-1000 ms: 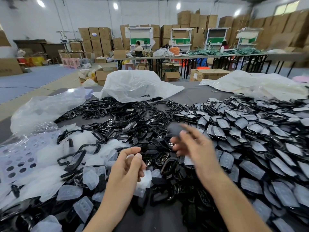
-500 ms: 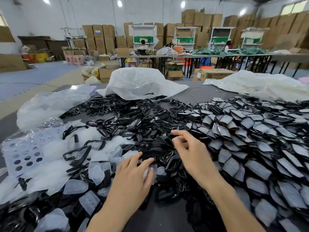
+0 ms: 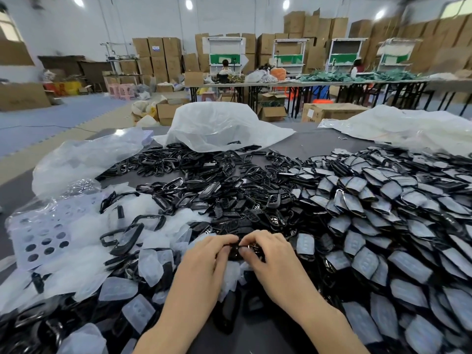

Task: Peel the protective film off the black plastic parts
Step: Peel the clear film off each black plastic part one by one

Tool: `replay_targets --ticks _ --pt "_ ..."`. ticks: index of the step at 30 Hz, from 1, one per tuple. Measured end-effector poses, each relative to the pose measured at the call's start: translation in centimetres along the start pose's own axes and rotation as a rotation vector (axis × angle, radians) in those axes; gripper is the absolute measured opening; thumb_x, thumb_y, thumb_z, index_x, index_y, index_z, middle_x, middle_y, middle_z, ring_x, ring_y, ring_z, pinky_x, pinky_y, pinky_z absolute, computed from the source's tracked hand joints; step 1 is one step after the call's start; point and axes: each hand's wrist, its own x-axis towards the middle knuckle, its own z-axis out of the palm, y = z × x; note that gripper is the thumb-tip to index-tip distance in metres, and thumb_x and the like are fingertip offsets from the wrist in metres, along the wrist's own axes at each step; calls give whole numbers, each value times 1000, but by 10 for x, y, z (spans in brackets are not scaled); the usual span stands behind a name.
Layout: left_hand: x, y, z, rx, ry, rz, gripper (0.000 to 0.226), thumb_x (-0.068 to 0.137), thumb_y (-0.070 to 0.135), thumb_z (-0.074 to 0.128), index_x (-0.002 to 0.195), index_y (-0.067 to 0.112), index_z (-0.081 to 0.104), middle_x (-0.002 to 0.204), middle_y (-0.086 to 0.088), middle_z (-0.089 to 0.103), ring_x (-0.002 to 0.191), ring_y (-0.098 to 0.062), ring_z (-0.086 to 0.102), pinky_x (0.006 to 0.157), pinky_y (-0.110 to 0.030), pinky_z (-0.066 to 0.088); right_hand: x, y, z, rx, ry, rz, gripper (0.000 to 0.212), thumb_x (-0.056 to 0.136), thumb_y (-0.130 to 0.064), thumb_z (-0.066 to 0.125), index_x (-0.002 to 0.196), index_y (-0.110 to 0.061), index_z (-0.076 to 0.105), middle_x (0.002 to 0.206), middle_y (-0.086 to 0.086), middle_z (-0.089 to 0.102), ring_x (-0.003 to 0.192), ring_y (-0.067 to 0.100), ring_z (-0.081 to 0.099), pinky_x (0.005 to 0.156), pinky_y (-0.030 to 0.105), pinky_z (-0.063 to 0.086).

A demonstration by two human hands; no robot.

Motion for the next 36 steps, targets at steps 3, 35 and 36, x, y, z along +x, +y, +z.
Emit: replay_targets --ticks 3,35,36 --pt "-3 0 -4 84 58 -10 33 100 34 45 131 34 57 105 24 61 95 3 59 76 -13 48 1 0 -7 339 122 121 7 97 -34 60 95 -40 59 90 -15 68 89 -1 60 76 11 44" --pt "2 5 0 401 -34 -39 38 97 6 51 134 13 57 89 5 44 80 -17 46 81 -35 46 5 5 -17 619 330 289 24 96 -24 62 95 -47 62 93 -19 70 76 10 70 76 33 60" --pt "3 7 0 356 -25 -39 40 97 4 51 135 14 57 90 6 45 80 -14 46 80 -32 46 4 4 -17 619 329 291 24 96 -24 62 95 -47 62 93 -20 69 76 10 71 76 33 60"
